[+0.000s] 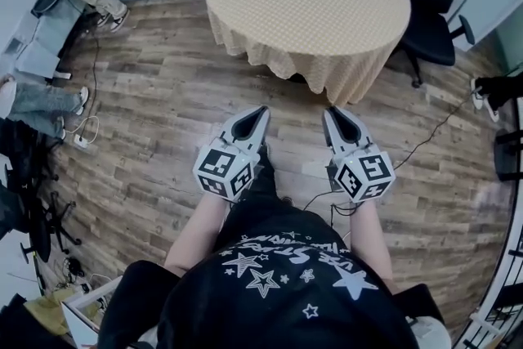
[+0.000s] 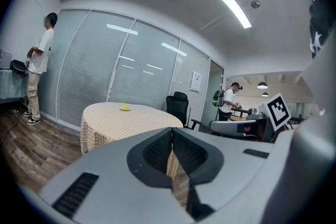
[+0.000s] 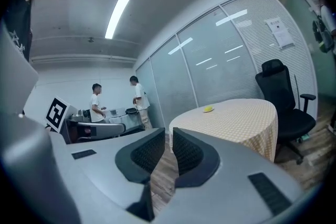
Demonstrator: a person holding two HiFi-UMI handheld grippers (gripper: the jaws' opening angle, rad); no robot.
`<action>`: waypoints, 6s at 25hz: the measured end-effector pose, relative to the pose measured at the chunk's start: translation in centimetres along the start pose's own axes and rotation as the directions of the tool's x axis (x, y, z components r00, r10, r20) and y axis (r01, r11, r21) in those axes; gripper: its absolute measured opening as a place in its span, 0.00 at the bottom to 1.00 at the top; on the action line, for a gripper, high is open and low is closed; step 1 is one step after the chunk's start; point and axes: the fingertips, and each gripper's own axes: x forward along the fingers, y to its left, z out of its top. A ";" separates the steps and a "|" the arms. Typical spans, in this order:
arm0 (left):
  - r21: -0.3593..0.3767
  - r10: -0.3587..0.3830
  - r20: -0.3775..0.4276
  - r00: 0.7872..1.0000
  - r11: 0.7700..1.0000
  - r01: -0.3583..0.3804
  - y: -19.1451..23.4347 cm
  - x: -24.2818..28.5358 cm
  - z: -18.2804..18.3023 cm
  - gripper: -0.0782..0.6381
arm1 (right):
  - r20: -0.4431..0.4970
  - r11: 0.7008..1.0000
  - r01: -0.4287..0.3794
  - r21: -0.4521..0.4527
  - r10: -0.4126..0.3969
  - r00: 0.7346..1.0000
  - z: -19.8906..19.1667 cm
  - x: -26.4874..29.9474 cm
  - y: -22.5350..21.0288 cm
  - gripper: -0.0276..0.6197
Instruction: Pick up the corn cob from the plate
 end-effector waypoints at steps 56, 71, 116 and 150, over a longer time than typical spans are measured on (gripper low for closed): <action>-0.023 0.031 -0.054 0.998 0.999 -0.033 32.1 22.8 9.0 0.12 | -0.081 0.990 0.118 0.071 -0.112 0.990 9.0 35.8 -16.4 0.13; -0.013 0.101 -0.077 0.992 0.995 -0.103 36.0 32.1 11.3 0.12 | -0.053 0.991 -0.012 0.130 0.020 0.998 11.3 45.4 -23.5 0.13; -0.041 -0.094 -0.241 0.966 0.995 0.087 57.0 53.1 14.4 0.12 | -0.443 0.822 0.432 0.372 -0.252 0.861 9.4 71.6 -38.0 0.49; -0.144 -0.123 -0.302 0.945 0.986 0.082 59.9 55.7 10.7 0.12 | -0.784 0.812 0.583 -0.024 -0.377 0.494 2.4 78.1 -45.7 0.47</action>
